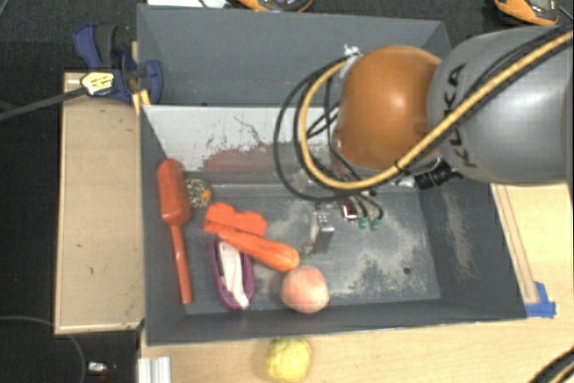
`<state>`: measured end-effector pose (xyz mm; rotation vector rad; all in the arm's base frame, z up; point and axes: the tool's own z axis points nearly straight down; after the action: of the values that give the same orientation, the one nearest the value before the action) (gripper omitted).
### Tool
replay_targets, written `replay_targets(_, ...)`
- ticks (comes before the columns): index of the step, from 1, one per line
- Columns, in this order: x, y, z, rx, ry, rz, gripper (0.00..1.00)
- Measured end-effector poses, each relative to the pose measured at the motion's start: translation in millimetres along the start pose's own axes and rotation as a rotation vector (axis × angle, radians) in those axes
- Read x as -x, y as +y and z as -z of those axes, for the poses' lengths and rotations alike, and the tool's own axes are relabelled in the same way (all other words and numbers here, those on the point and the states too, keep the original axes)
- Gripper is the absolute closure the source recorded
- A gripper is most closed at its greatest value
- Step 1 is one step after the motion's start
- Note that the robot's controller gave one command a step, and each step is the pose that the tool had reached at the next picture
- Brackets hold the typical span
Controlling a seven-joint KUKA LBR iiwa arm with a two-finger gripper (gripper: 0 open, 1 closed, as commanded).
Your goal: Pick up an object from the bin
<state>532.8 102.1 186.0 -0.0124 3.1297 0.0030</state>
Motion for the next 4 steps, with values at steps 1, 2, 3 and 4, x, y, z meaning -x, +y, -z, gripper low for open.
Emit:
replay_targets(1,-9.0,47.4,-117.5,0.0,0.012,0.022,0.0)
replay_targets(2,-21.0,59.6,-62.4,0.004,-0.003,-0.144,0.0)
replay_targets(3,-8.2,46.6,-113.7,0.0,0.007,0.011,0.0)
replay_targets(4,-18.6,38.5,-115.8,0.003,-0.001,-0.334,0.0)
